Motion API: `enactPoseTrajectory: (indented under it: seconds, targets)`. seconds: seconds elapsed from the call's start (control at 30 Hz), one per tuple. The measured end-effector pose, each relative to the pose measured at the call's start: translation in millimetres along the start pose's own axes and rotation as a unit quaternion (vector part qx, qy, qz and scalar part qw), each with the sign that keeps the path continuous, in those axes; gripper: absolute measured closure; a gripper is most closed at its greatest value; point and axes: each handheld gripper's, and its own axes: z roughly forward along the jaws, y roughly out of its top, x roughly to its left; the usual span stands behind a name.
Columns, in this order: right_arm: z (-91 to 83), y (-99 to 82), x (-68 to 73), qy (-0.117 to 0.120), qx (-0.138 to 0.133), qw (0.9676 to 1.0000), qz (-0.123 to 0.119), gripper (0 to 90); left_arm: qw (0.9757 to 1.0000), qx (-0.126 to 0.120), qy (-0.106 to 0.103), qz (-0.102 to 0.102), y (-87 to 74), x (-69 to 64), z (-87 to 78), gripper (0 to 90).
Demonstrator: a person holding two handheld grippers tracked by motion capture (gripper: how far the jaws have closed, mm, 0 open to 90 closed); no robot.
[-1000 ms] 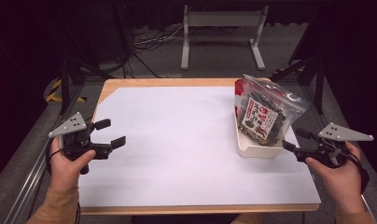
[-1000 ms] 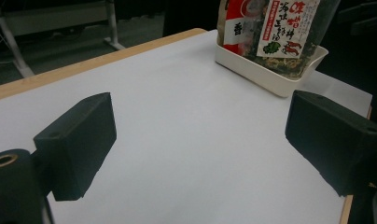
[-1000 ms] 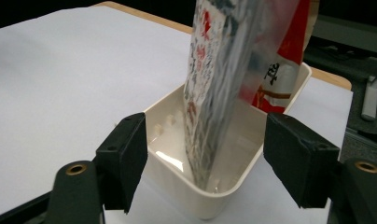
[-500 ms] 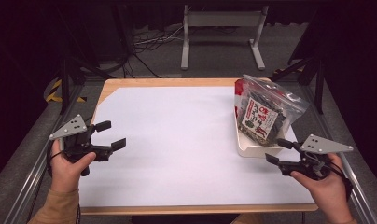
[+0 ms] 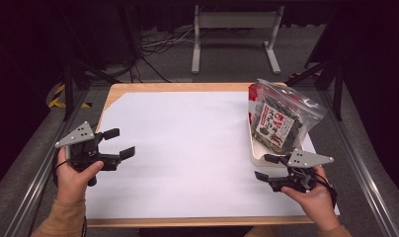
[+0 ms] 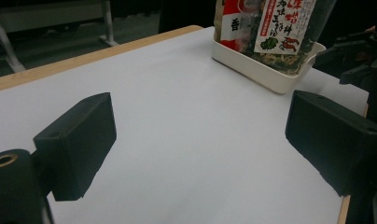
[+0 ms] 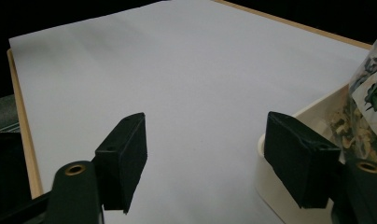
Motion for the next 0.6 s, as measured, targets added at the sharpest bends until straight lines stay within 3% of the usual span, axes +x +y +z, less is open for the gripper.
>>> enactPoseTrajectory:
  seconds: [0.37,0.6]
  targets:
    - [10.9,-11.0,-1.2,-0.001,0.017,0.9999,0.001,29.9,1.0000,0.000,-0.001,-0.005,-0.7,0.3,0.1,9.3]
    - [9.6,-10.4,-0.9,-0.005,0.012,0.9999,0.001,29.7,1.0000,0.001,-0.001,-0.003,-0.3,1.0,-0.5,9.2]
